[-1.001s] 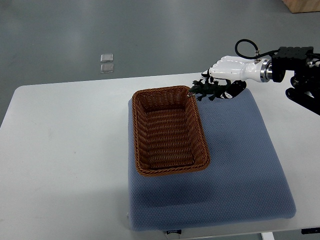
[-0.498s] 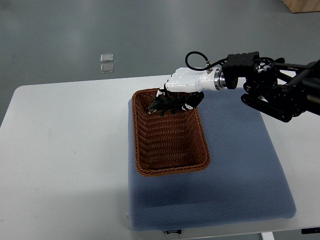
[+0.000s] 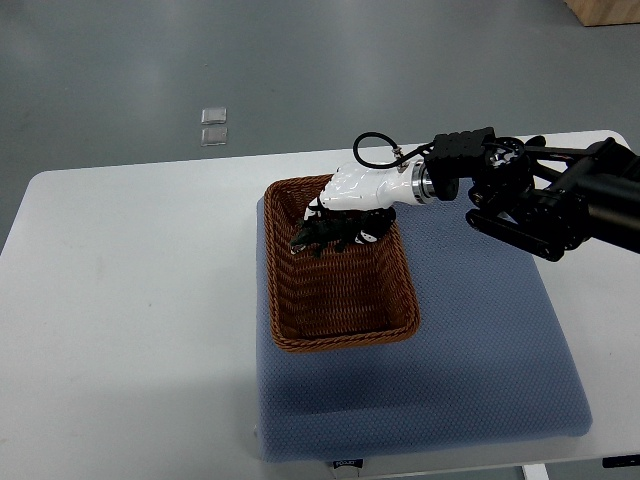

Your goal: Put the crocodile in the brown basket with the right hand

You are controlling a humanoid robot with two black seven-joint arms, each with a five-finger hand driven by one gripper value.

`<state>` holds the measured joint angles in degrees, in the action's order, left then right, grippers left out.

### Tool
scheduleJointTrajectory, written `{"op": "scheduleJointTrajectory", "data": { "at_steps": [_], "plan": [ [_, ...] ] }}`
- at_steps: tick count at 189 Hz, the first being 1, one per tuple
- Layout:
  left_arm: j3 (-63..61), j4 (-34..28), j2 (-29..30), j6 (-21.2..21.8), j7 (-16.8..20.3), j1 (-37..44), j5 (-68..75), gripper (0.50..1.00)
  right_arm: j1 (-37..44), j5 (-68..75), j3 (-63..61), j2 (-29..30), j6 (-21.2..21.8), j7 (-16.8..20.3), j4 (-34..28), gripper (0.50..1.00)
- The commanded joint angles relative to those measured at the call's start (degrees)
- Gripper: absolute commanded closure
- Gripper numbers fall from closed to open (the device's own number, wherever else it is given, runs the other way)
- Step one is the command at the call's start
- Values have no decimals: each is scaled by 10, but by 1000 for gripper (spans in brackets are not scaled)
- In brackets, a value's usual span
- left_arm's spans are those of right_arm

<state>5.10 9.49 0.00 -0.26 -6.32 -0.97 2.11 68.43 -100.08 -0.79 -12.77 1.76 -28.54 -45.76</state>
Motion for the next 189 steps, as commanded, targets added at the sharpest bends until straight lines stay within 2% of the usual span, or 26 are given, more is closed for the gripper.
{"op": "scheduleJointTrajectory", "data": {
  "at_steps": [1, 29, 46, 66, 73, 105, 123, 168, 189],
  "plan": [
    [0, 0, 0, 0, 1, 0, 0, 500, -2, 1, -2, 0, -4, 1, 1, 742],
    [0, 0, 0, 0, 0, 0, 0, 500, -4, 1, -1, 0, -11, 2, 2, 707],
    [0, 0, 0, 0, 0, 0, 0, 500, -6, 1, -3, 0, -11, 5, 3, 648],
    [0, 0, 0, 0, 0, 0, 0, 500, -8, 1, -3, -1, -11, 6, 4, 634],
    [0, 0, 0, 0, 0, 0, 0, 500, -10, 1, -3, -1, -11, 6, 4, 603],
    [0, 0, 0, 0, 0, 0, 0, 500, -10, 5, -11, -7, -11, 7, 10, 603],
    [0, 0, 0, 0, 0, 0, 0, 500, -9, 57, -12, -11, -10, 9, 24, 603],
    [0, 0, 0, 0, 0, 0, 0, 500, -14, 211, -91, -26, 3, 52, 59, 601],
    [0, 0, 0, 0, 0, 0, 0, 500, -43, 290, -127, -35, 3, 78, 76, 601]
  ]
}}
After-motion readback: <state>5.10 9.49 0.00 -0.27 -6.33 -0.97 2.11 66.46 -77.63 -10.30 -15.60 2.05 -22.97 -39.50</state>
